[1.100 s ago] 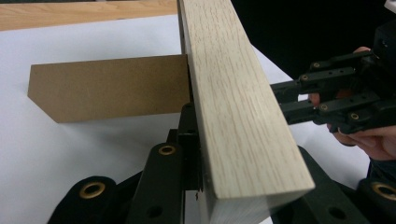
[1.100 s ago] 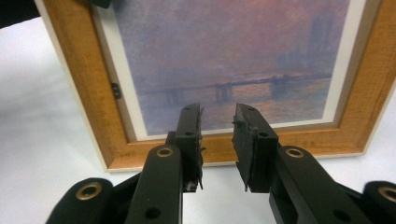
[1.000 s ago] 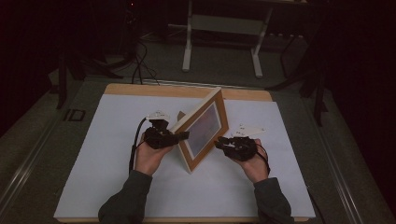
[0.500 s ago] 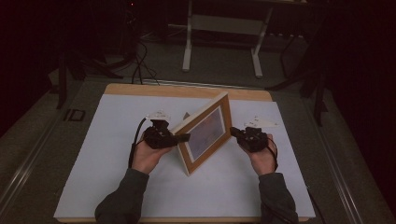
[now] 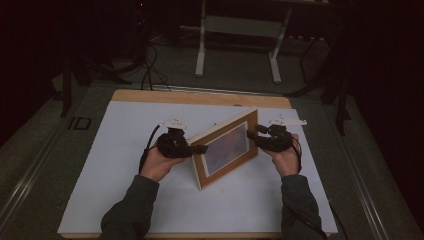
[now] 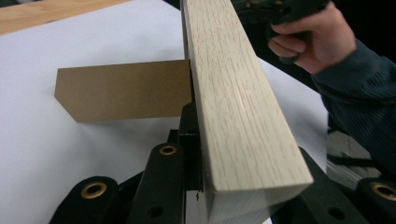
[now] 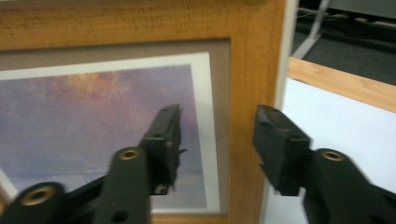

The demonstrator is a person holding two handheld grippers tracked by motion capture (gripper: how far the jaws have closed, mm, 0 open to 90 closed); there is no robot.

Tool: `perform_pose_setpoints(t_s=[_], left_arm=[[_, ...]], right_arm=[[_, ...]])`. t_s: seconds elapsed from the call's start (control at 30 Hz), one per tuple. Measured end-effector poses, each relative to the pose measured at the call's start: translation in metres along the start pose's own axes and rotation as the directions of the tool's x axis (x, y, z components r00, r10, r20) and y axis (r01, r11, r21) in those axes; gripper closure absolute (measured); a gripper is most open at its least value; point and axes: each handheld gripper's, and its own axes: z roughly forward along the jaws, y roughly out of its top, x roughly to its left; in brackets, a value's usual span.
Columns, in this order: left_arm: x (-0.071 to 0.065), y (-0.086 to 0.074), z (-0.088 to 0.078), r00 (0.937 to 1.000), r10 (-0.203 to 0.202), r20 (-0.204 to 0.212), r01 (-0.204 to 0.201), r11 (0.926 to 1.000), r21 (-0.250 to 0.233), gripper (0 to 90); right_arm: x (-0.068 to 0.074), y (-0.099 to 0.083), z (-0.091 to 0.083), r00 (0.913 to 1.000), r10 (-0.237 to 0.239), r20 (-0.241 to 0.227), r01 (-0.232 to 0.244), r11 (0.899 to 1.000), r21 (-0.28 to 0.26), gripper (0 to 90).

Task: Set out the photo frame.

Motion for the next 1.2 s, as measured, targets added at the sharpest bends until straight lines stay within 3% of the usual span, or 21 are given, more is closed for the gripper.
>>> perform_pose_setpoints(t_s=[0.13, 0.27, 0.37, 0.47, 0.63, 0.77, 0.83, 1.0, 1.2], left_arm=[[0.008, 0.003, 0.000, 0.9999, 0.008, 0.008, -0.008, 0.9999, 0.011, 75.3], [0.008, 0.004, 0.000, 0.9996, 0.027, -0.008, -0.027, 0.9993, 0.025, 75.8], [0.008, 0.007, 0.001, 0.9989, 0.046, -0.010, -0.046, 0.9978, 0.047, 75.8], [0.011, 0.008, 0.002, 0.9985, 0.054, 0.005, -0.055, 0.9969, 0.057, 75.6], [0.019, 0.010, 0.003, 0.9959, 0.069, 0.059, -0.073, 0.9950, 0.067, 75.6], [0.022, 0.014, 0.003, 0.9944, 0.092, 0.051, -0.097, 0.9911, 0.092, 75.5], [0.026, 0.015, 0.001, 0.9959, 0.085, 0.031, -0.087, 0.9922, 0.089, 76.2], [0.039, 0.013, -0.004, 0.9988, 0.038, 0.031, -0.040, 0.9981, 0.047, 77.8], [0.042, 0.012, -0.005, 0.9996, 0.025, 0.011, -0.025, 0.9996, 0.013, 73.9]], right_arm=[[-0.004, 0.004, 0.000, 0.9996, -0.023, -0.019, 0.023, 1.000, -0.008, 44.1], [-0.006, 0.006, -0.007, 0.9997, -0.024, -0.004, 0.023, 0.999, -0.048, 42.6], [-0.010, 0.006, -0.007, 0.9992, -0.021, 0.034, 0.022, 0.999, -0.034, 34.8], [-0.017, 0.005, 0.000, 0.9998, 0.011, -0.015, -0.011, 1.000, 0.005, 29.2], [-0.017, -0.001, 0.010, 0.9970, 0.006, -0.078, -0.003, 0.999, 0.041, 25.1], [-0.022, -0.006, 0.013, 0.9895, 0.040, -0.139, -0.033, 0.998, 0.049, 24.0], [-0.022, -0.008, 0.013, 0.9899, 0.036, -0.137, -0.028, 0.998, 0.059, 26.0], [-0.020, -0.009, 0.008, 0.9881, 0.033, -0.150, -0.021, 0.997, 0.075, 34.2], [-0.012, -0.015, 0.002, 0.9904, 0.026, -0.136, -0.018, 0.998, 0.065, 38.0]])
